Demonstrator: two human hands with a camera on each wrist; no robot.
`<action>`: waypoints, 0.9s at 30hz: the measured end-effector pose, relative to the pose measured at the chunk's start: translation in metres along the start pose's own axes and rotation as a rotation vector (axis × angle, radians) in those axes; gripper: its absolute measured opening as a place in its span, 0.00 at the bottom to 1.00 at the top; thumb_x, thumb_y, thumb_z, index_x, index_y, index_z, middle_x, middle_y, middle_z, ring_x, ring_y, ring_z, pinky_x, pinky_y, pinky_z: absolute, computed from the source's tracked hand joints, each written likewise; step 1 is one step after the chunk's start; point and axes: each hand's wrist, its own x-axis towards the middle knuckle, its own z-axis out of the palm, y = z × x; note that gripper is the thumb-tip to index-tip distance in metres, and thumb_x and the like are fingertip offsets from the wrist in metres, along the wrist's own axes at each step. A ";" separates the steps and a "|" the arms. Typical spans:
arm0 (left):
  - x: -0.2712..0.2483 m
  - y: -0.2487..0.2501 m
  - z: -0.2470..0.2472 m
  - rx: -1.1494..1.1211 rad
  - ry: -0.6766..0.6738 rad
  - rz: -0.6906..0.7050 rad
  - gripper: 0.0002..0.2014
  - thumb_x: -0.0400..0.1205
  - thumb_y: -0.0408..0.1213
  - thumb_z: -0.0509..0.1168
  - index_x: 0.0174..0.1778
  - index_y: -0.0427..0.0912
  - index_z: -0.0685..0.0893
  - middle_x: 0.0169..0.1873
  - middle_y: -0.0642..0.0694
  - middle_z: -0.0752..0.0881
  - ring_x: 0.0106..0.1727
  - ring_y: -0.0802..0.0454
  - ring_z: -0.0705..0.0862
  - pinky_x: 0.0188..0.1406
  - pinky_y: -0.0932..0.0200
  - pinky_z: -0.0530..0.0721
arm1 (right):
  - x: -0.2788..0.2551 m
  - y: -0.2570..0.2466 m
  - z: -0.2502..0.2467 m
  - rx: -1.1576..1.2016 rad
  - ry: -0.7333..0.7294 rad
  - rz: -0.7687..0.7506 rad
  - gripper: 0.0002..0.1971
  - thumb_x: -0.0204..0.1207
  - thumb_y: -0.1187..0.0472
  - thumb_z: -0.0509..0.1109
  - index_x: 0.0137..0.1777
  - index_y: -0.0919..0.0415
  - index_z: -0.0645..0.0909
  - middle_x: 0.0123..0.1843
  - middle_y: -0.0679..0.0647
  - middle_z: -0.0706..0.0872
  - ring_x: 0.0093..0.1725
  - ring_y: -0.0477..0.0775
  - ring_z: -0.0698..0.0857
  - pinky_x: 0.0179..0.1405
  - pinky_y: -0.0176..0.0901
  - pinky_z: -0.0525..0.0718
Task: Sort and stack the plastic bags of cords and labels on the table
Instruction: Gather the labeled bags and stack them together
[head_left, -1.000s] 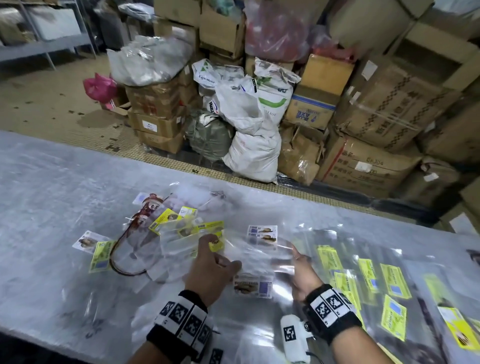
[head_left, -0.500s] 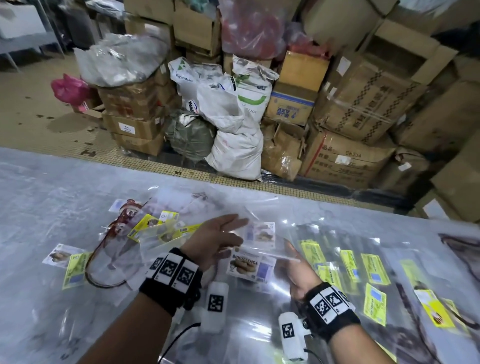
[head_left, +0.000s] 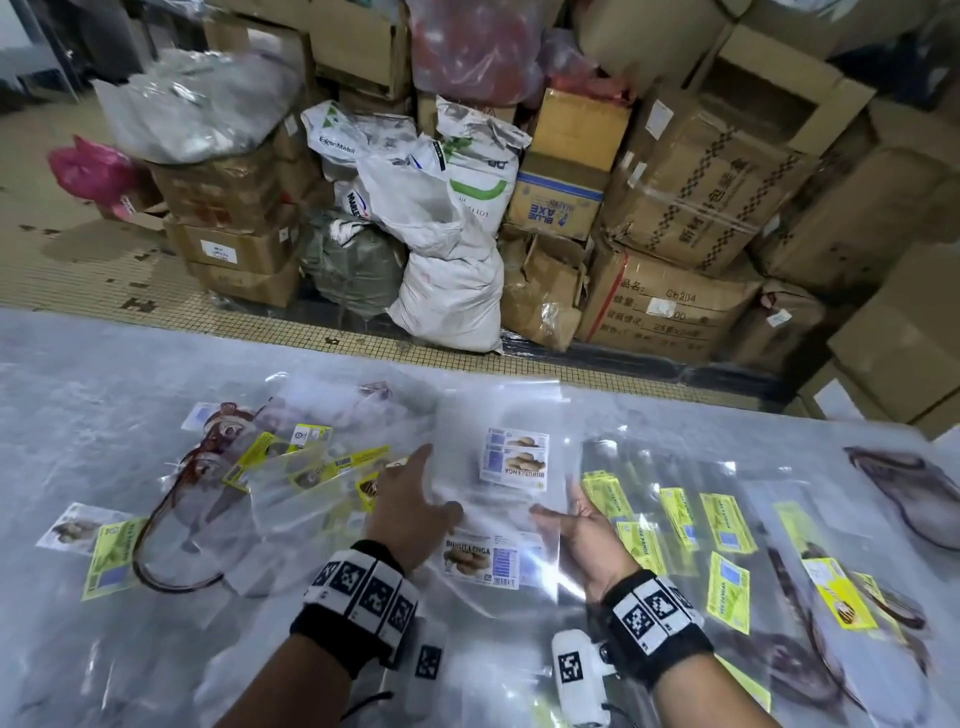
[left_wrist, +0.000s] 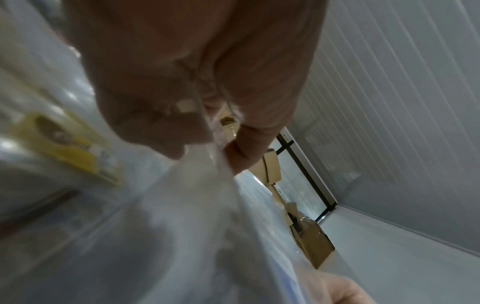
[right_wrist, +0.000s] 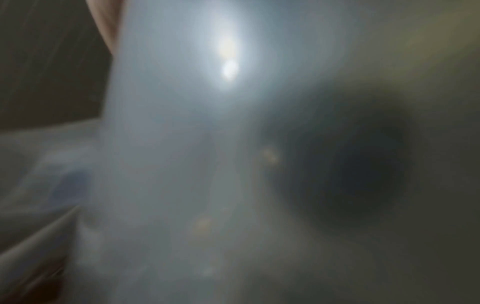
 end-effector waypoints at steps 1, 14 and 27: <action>0.000 -0.001 0.001 -0.018 -0.016 -0.022 0.42 0.73 0.35 0.73 0.83 0.54 0.64 0.75 0.39 0.67 0.71 0.42 0.72 0.70 0.48 0.74 | -0.001 -0.001 0.000 0.004 -0.021 -0.012 0.41 0.77 0.84 0.60 0.77 0.38 0.68 0.67 0.61 0.84 0.56 0.58 0.89 0.57 0.56 0.84; 0.000 -0.010 0.011 -0.482 -0.131 0.086 0.30 0.73 0.17 0.67 0.65 0.51 0.76 0.35 0.40 0.87 0.24 0.53 0.77 0.20 0.60 0.73 | -0.004 -0.007 -0.001 -0.106 0.004 0.047 0.41 0.73 0.23 0.62 0.84 0.34 0.58 0.86 0.47 0.59 0.87 0.57 0.55 0.83 0.68 0.54; -0.016 0.011 0.042 -0.607 -0.572 0.074 0.24 0.65 0.38 0.76 0.57 0.38 0.84 0.44 0.42 0.92 0.45 0.49 0.90 0.45 0.58 0.87 | -0.016 -0.026 -0.049 0.039 0.182 -0.188 0.46 0.70 0.83 0.68 0.83 0.46 0.65 0.80 0.58 0.75 0.75 0.61 0.79 0.78 0.63 0.73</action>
